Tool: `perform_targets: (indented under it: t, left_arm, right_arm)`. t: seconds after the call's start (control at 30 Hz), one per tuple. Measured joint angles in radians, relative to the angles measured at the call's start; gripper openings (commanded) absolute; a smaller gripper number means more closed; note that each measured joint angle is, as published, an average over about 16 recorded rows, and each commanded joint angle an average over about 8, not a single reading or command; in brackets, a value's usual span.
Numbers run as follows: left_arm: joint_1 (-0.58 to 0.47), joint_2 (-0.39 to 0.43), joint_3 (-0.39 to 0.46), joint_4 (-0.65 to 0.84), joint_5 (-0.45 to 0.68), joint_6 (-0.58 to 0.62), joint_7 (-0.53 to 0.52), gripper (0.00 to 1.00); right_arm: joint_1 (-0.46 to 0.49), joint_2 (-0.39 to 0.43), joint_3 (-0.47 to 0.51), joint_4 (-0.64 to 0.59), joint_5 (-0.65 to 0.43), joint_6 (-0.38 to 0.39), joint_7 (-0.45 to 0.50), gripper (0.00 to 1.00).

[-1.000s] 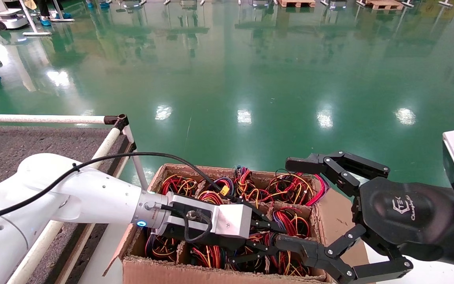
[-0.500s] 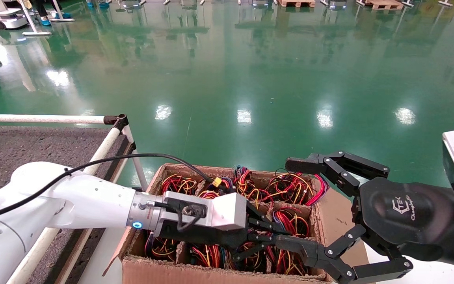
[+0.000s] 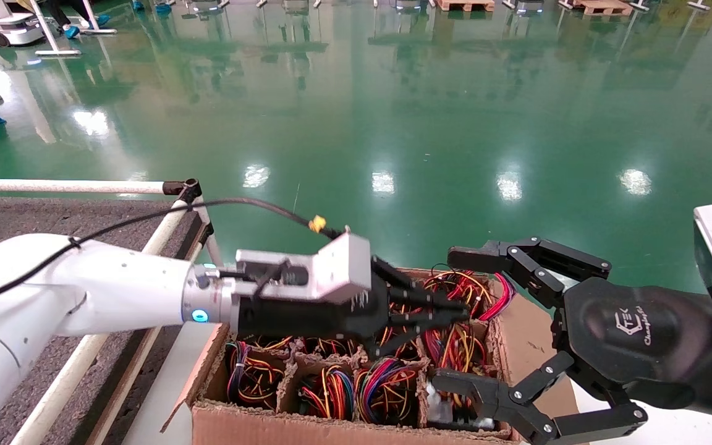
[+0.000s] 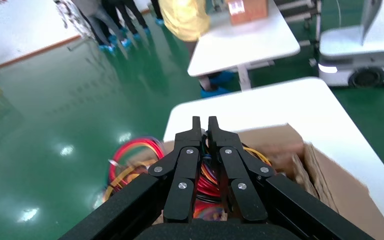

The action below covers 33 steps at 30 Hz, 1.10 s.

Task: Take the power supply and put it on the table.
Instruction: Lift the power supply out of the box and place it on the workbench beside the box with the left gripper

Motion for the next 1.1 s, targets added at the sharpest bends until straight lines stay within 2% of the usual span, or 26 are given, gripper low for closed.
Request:
perform_targets:
  t: [1.1]
  left_arm:
    - [-0.194, -0.128, -0.090, 0.013, -0.146, 0.020, -0.167, 0.00]
  right_arm:
    - [0.000, 0.000, 0.000, 0.000, 0.000, 0.000, 0.000, 1.00]
